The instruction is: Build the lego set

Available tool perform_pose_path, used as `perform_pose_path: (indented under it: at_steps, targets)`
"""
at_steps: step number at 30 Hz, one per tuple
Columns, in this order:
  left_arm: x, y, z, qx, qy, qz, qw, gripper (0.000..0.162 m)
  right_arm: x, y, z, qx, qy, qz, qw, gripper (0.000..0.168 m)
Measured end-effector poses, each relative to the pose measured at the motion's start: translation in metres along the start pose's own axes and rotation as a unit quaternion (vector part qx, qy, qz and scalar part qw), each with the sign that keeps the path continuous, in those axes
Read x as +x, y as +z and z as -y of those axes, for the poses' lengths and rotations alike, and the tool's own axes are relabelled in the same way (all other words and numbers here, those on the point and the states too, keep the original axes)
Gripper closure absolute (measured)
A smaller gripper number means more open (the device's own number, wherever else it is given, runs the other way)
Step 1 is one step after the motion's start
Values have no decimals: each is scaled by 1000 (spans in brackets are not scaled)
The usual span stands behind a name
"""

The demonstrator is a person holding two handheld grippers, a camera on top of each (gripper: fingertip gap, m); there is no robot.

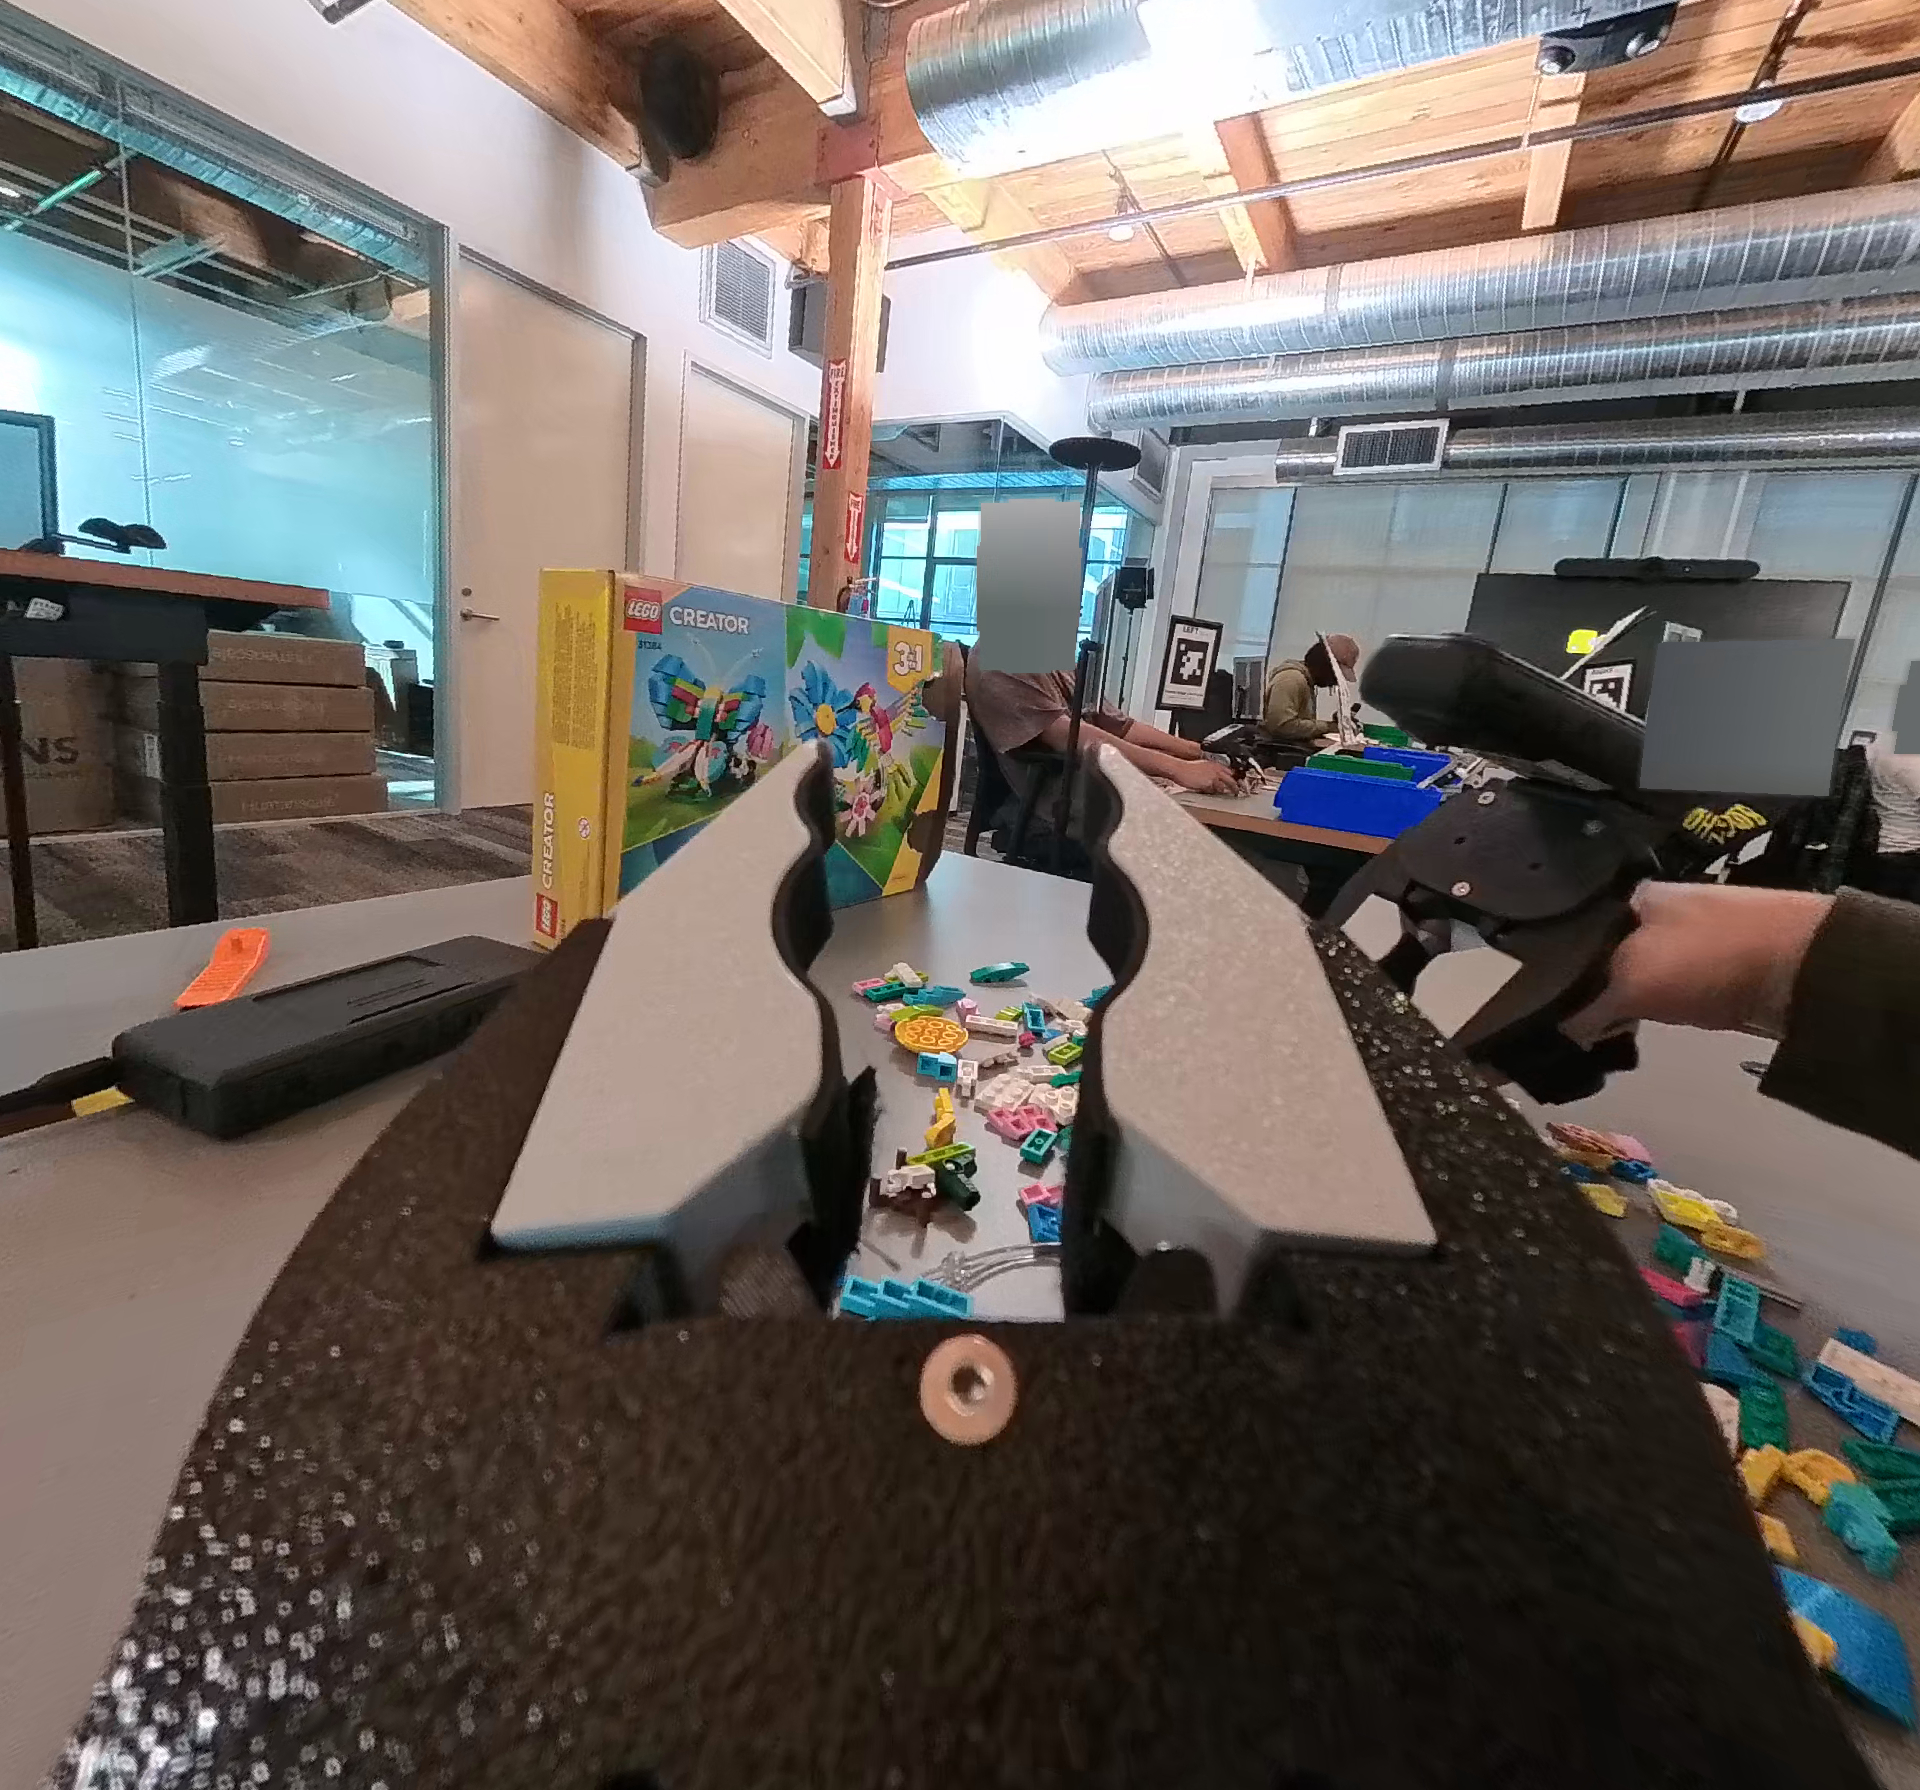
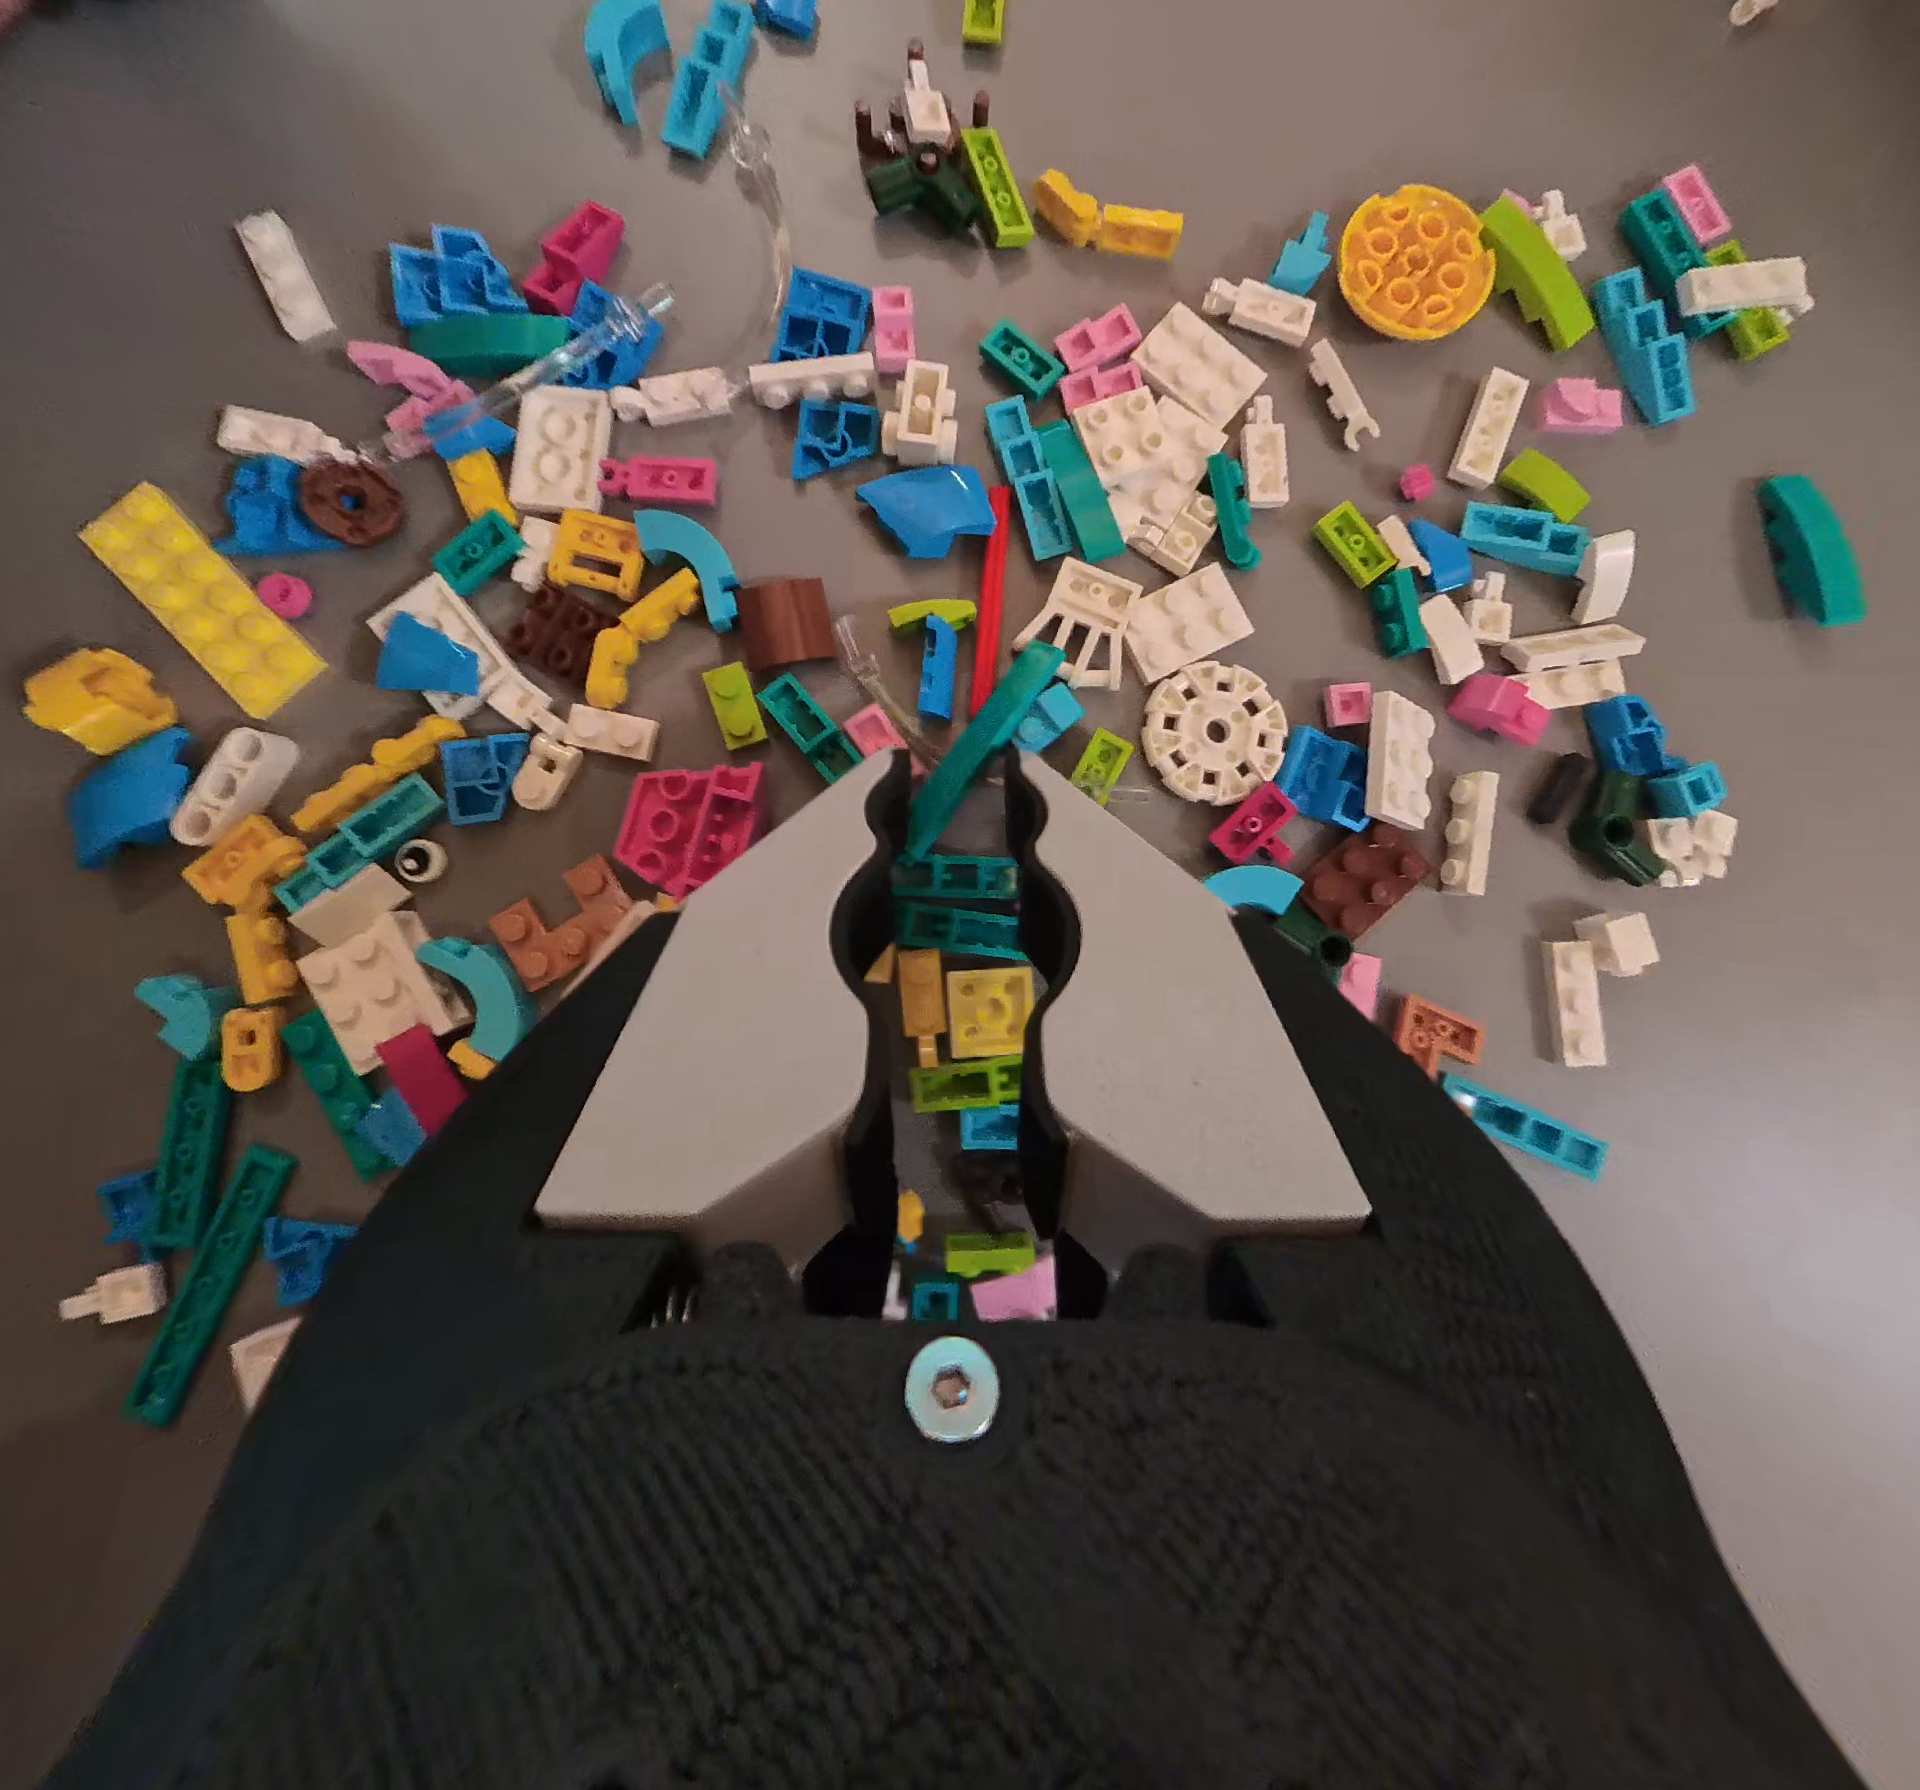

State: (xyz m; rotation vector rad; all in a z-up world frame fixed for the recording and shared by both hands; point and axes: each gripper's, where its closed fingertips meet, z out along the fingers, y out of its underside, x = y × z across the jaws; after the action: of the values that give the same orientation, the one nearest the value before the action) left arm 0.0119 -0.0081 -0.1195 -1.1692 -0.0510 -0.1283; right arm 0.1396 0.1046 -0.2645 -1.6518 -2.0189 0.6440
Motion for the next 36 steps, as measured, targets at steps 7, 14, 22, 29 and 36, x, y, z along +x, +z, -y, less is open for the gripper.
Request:
perform_pose_path:
  at_steps: [7,14,22,29,36]
  targets:
    - [1,1,-1,-3,0,-3,1000,117,2,2,-3,-12,23,-11,1000,164]
    - [1,2,-4,-10,-3,-3,1000,119,29,-5,33,96,54,-13,994,167]
    - [2,3,-4,-11,-2,-6,1000,119,64,21,52,53,31,-46,997,137]
    - [2,3,-5,-13,-7,-10,1000,119,64,-35,16,66,75,-91,991,145]
    - [2,3,-5,-14,-10,-12,1000,119,30,-56,-46,7,93,-94,991,153]
